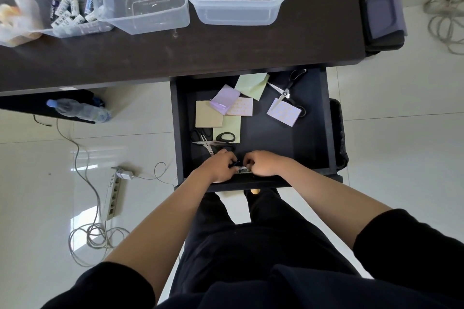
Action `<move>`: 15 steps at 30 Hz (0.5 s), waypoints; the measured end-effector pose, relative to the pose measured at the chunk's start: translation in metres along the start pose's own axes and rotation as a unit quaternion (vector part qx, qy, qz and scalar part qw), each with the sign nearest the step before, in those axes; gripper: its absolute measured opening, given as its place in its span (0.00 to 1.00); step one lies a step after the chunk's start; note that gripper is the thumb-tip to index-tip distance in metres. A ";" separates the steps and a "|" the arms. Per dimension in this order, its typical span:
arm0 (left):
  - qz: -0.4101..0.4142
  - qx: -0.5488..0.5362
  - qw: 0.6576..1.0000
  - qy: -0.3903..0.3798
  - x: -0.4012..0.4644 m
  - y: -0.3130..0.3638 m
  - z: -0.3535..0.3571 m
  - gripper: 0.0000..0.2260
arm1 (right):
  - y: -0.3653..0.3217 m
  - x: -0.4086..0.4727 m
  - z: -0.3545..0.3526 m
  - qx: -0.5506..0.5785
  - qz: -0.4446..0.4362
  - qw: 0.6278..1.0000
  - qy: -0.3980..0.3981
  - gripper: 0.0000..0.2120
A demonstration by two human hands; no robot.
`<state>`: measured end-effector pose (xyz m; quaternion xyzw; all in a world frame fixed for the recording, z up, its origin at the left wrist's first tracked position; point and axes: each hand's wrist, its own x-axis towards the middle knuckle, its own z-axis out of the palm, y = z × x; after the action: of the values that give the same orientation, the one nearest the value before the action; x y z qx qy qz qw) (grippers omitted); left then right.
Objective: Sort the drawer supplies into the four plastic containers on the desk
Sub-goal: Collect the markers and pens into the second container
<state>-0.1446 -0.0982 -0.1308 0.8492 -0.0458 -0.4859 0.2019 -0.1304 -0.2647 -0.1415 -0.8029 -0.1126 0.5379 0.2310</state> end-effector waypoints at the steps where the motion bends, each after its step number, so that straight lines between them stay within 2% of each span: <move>1: -0.001 0.010 1.000 -0.009 0.001 0.001 0.000 0.15 | -0.002 0.001 0.000 -0.010 0.001 1.000 -0.007 0.14; 6: 0.012 0.033 0.999 -0.033 0.003 0.002 0.000 0.15 | -0.007 0.005 0.005 -0.073 0.006 0.997 -0.037 0.11; 11: 0.009 0.004 0.999 -0.053 0.003 0.001 -0.001 0.11 | 0.000 -0.003 0.003 -0.029 -0.008 0.999 -0.029 0.09; 15: 0.010 -0.015 0.999 -0.040 0.000 0.001 -0.003 0.10 | 0.001 -0.009 0.000 0.015 -0.027 0.999 -0.042 0.07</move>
<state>-0.1424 -0.0981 -0.1288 0.8251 -0.0549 -0.5184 0.2177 -0.1343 -0.2696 -0.1344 -0.7726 -0.1363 0.5664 0.2525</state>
